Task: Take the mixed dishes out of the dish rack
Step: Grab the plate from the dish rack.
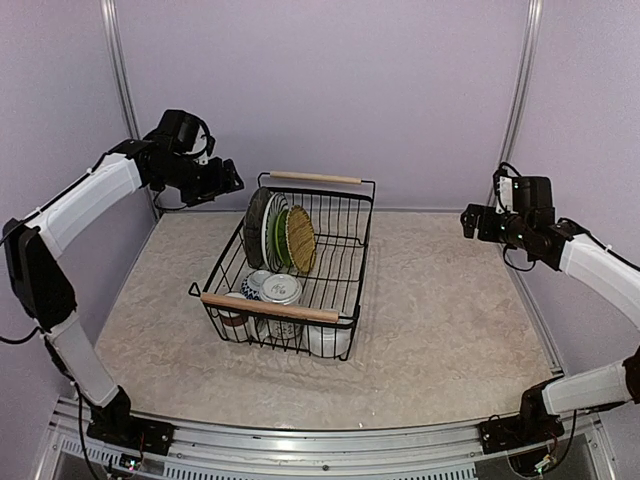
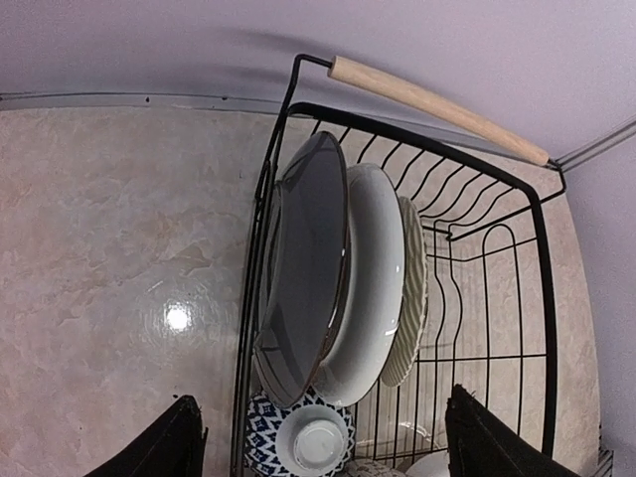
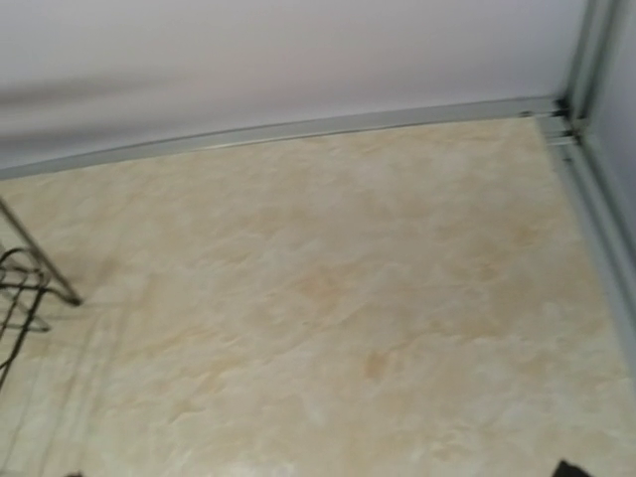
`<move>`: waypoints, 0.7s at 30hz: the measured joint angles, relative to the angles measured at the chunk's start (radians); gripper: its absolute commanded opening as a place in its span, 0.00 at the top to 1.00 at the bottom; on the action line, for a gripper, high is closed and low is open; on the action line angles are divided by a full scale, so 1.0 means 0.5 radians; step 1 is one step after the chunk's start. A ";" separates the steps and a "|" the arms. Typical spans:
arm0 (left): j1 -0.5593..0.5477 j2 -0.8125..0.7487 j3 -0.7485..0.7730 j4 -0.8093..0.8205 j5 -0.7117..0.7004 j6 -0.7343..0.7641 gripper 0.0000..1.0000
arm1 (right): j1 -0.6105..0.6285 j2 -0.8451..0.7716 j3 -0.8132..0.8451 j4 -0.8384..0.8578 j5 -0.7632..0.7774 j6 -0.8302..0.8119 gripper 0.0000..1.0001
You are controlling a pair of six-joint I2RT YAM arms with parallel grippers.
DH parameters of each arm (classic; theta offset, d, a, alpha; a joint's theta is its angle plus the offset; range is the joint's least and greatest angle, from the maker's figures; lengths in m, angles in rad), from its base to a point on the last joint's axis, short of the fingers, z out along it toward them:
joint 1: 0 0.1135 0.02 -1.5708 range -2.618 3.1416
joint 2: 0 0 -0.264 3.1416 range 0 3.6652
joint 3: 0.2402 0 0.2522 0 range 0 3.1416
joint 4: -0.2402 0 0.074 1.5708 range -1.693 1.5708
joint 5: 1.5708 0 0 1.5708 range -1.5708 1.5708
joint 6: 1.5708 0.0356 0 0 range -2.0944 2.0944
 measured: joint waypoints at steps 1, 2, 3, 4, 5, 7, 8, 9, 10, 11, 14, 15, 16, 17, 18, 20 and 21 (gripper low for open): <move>-0.027 0.056 0.060 -0.031 -0.027 0.007 0.28 | 0.000 0.001 -0.005 0.002 -0.021 0.000 0.00; -0.064 0.141 0.153 -0.083 -0.065 0.015 0.31 | 0.000 0.000 -0.012 0.007 -0.046 0.000 0.00; -0.085 0.200 0.214 -0.108 -0.092 0.018 0.33 | 0.000 0.000 -0.021 0.008 -0.066 0.001 0.00; -0.111 0.272 0.291 -0.148 -0.127 0.030 0.36 | 0.001 -0.001 -0.029 0.011 -0.086 0.001 0.00; -0.131 0.345 0.365 -0.182 -0.162 0.038 0.39 | 0.001 -0.002 -0.038 0.011 -0.101 0.001 0.00; -0.167 0.486 0.500 -0.246 -0.233 0.061 0.44 | 0.001 -0.006 -0.055 0.011 -0.124 0.002 0.00; -0.175 0.533 0.538 -0.262 -0.255 0.066 0.46 | 0.001 -0.008 -0.061 0.011 -0.130 0.001 0.00; -0.183 0.588 0.584 -0.291 -0.283 0.072 0.49 | 0.001 -0.010 -0.063 0.011 -0.136 0.001 0.00; -0.188 0.638 0.629 -0.317 -0.307 0.082 0.51 | 0.001 -0.011 -0.065 0.011 -0.140 0.001 0.00; -0.191 0.686 0.670 -0.341 -0.334 0.089 0.54 | 0.001 -0.012 -0.066 0.011 -0.143 0.001 0.00; -0.195 0.800 0.769 -0.402 -0.409 0.113 0.58 | 0.001 -0.014 -0.068 0.011 -0.144 0.001 0.00; -0.196 0.834 0.797 -0.421 -0.439 0.122 0.60 | 0.001 -0.016 -0.068 0.011 -0.144 0.001 0.00; -0.197 0.865 0.822 -0.441 -0.469 0.132 0.63 | 0.001 -0.016 -0.069 0.011 -0.144 0.001 0.00; -0.198 0.887 0.836 -0.452 -0.489 0.138 0.65 | 0.001 -0.017 -0.069 0.011 -0.144 0.001 0.00; -0.199 0.908 0.850 -0.463 -0.510 0.151 0.67 | 0.001 -0.017 -0.069 0.011 -0.144 0.001 0.00; -0.205 0.951 0.880 -0.485 -0.540 0.177 0.69 | 0.001 -0.017 -0.069 0.011 -0.144 0.001 0.00; -0.211 0.970 0.897 -0.494 -0.556 0.189 0.71 | 0.001 -0.017 -0.069 0.011 -0.144 0.001 0.00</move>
